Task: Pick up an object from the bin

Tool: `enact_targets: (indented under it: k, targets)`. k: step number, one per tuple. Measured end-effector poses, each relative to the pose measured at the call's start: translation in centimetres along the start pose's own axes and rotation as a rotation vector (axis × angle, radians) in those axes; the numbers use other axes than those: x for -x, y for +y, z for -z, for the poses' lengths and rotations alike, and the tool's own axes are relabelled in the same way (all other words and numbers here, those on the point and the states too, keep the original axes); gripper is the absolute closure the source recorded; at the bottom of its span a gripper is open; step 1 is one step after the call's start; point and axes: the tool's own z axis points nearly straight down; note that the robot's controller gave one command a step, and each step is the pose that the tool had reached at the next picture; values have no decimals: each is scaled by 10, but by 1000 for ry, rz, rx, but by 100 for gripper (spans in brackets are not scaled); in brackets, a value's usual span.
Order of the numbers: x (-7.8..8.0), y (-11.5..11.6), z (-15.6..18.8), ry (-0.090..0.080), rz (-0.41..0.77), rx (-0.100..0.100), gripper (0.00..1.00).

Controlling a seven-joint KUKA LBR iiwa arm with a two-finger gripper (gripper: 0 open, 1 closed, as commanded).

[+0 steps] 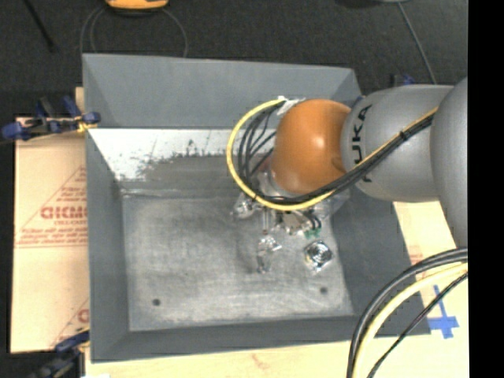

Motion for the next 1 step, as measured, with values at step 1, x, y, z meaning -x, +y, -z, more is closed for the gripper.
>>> enact_targets:
  k: [1]
  targets:
    - [-17,-73,68,-2,-295,0,0]
